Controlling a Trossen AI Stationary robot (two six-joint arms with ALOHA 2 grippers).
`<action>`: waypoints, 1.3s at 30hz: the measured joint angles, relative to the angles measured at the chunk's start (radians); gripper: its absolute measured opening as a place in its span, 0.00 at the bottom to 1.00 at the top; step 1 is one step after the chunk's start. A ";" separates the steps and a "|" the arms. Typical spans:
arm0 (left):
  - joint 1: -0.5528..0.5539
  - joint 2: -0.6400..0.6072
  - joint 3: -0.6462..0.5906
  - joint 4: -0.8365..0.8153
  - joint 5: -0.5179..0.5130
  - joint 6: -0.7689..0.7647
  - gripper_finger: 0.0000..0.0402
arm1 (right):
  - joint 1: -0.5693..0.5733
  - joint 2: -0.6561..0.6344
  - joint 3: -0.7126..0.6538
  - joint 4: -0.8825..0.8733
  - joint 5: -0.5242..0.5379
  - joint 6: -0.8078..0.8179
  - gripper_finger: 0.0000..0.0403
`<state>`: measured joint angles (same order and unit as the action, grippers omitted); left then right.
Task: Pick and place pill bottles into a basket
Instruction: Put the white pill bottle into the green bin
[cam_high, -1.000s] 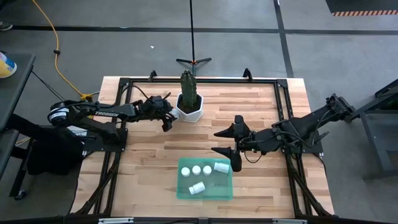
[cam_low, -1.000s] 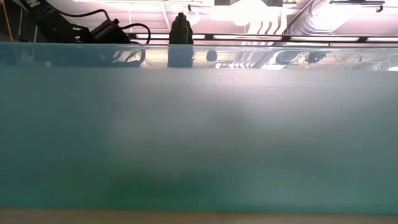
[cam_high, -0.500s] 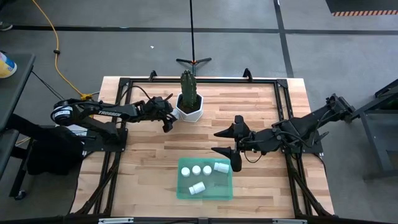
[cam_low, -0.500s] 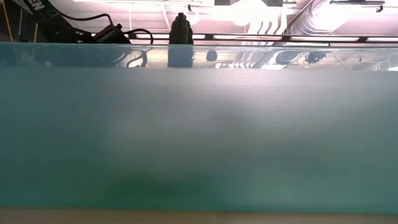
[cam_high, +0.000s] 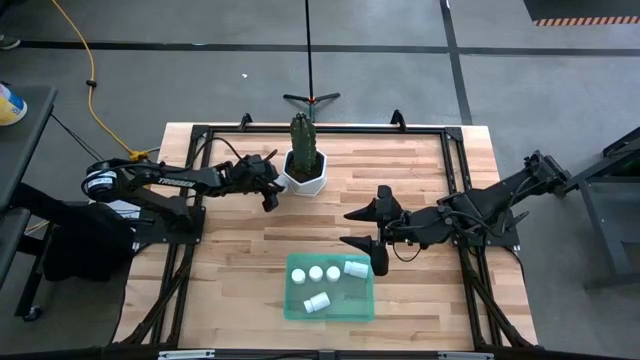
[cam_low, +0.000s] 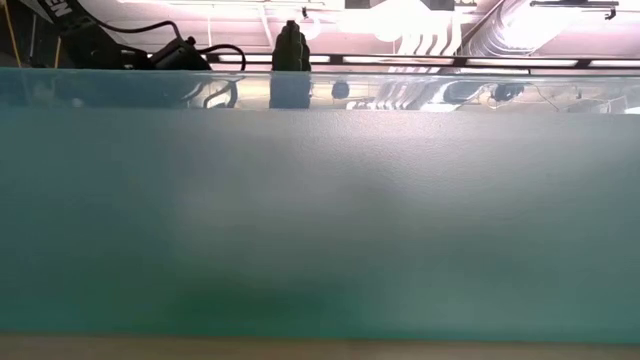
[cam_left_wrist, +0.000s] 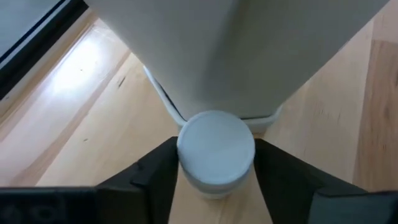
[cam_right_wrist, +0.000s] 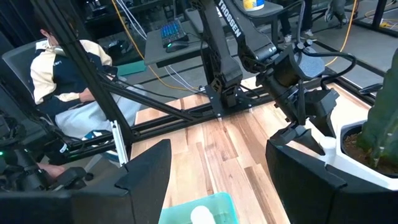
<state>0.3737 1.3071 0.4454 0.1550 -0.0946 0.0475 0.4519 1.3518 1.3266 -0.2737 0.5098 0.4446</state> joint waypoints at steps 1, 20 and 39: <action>0.000 0.000 0.000 0.001 0.000 -0.001 0.57 | 0.000 0.000 0.000 0.000 0.001 0.000 0.63; -0.001 -0.035 0.026 -0.028 -0.003 -0.049 0.47 | -0.001 0.000 0.000 -0.028 0.018 0.014 0.63; -0.001 -0.480 0.117 -0.548 0.125 -0.239 0.47 | -0.030 0.000 0.000 -0.036 0.039 -0.001 0.63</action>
<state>0.3725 0.8276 0.5629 -0.3934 0.0305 -0.1914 0.4216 1.3518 1.3266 -0.3099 0.5486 0.4433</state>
